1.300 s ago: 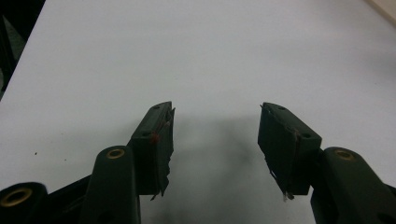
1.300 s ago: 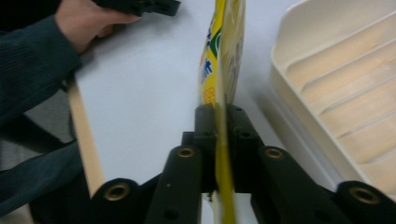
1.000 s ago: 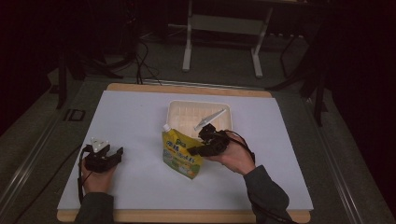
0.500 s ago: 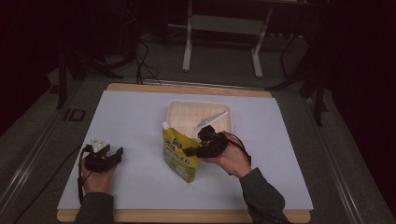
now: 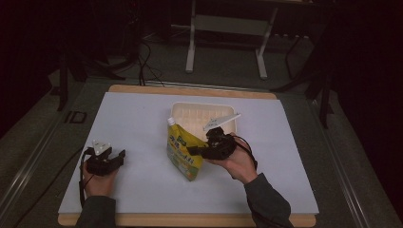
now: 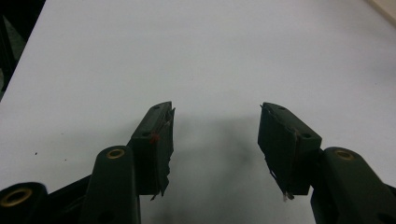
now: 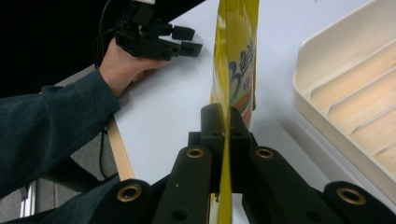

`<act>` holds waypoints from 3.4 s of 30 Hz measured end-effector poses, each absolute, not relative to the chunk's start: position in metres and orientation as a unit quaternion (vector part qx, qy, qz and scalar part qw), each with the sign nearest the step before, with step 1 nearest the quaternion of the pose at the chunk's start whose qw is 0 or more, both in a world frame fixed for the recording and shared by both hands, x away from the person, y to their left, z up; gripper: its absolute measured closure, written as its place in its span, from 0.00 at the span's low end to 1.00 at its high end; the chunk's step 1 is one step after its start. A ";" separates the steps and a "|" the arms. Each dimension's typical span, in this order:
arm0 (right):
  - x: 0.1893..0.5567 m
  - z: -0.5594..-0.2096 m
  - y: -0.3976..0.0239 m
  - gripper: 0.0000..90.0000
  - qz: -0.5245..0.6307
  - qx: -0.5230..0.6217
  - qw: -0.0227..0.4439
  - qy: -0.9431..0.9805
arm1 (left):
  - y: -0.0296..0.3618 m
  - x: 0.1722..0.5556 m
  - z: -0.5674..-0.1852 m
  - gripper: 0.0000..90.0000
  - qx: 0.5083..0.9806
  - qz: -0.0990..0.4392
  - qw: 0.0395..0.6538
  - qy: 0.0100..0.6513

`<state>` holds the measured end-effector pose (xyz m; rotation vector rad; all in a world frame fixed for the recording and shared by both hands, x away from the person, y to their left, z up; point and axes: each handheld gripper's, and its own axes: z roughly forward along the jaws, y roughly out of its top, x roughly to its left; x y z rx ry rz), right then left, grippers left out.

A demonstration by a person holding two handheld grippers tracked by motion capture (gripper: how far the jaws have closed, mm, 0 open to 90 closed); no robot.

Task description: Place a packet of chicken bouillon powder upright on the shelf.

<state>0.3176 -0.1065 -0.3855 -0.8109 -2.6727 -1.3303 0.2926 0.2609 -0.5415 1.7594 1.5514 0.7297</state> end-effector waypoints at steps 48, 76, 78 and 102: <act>0.314 -0.360 -0.114 1.00 -0.495 -0.294 -0.041 -0.817 | 0.261 0.293 -0.541 0.50 0.676 0.280 0.335 0.593; 0.322 -0.352 -0.112 1.00 -0.513 -0.312 -0.060 -0.798 | 0.261 0.293 -0.541 0.50 0.674 0.279 0.337 0.595; 0.323 -0.351 -0.112 1.00 -0.514 -0.314 -0.061 -0.796 | 0.261 0.293 -0.541 0.50 0.674 0.279 0.337 0.595; 0.334 -0.351 -0.104 1.00 -0.523 -0.332 -0.084 -0.781 | 0.261 0.293 -0.541 0.50 0.673 0.279 0.338 0.595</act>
